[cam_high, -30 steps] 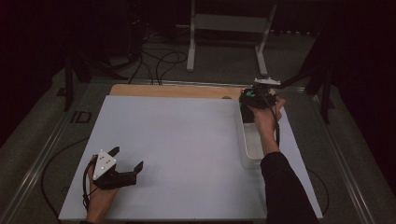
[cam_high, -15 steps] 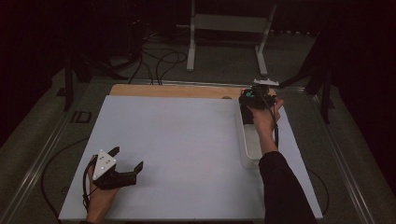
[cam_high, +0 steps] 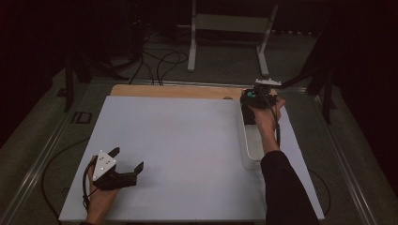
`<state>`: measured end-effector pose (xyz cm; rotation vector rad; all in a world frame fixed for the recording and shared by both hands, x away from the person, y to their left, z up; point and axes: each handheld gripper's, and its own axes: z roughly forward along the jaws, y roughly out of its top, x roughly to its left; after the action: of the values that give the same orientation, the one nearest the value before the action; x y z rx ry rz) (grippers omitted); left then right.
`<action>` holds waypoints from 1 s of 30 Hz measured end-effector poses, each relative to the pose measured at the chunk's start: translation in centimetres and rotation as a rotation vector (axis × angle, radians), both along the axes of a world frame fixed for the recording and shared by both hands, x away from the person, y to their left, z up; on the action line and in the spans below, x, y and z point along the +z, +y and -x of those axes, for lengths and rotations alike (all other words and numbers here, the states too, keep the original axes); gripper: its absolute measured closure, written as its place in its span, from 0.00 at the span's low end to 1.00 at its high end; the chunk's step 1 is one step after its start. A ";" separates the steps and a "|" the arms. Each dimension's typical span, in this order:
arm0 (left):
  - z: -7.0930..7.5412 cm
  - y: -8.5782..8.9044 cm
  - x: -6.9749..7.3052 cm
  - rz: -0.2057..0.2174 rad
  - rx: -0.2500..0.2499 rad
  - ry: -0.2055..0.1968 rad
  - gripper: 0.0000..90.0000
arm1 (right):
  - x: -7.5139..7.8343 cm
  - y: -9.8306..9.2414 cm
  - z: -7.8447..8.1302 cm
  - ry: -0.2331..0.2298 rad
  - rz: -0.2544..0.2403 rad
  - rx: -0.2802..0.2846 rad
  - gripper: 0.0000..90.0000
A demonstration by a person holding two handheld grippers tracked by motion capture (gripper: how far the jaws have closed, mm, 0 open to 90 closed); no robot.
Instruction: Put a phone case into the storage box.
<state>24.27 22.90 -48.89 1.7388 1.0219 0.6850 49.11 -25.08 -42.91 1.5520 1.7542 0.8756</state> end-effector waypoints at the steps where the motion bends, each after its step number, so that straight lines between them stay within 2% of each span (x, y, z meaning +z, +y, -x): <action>1: 0.0 0.0 0.0 -0.001 -0.001 0.000 0.00 | 0.0 -0.1 0.0 0.001 -0.005 0.007 0.13; 8: 0.0 -0.1 0.0 0.000 0.000 0.001 0.00 | 0.2 -0.5 -0.2 0.011 -0.061 0.026 0.10; 18: 0.0 -0.1 0.0 -0.002 -0.004 0.003 0.00 | 0.4 -0.4 -0.1 -0.015 -0.080 0.022 0.10; 30: -0.1 -0.2 -0.1 -0.007 -0.006 0.006 0.00 | 0.8 0.0 0.4 -0.026 -0.071 0.060 0.10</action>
<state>24.33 22.75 -48.98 1.7505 1.0190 0.6809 48.67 -25.07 -42.10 1.5325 1.7770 0.9932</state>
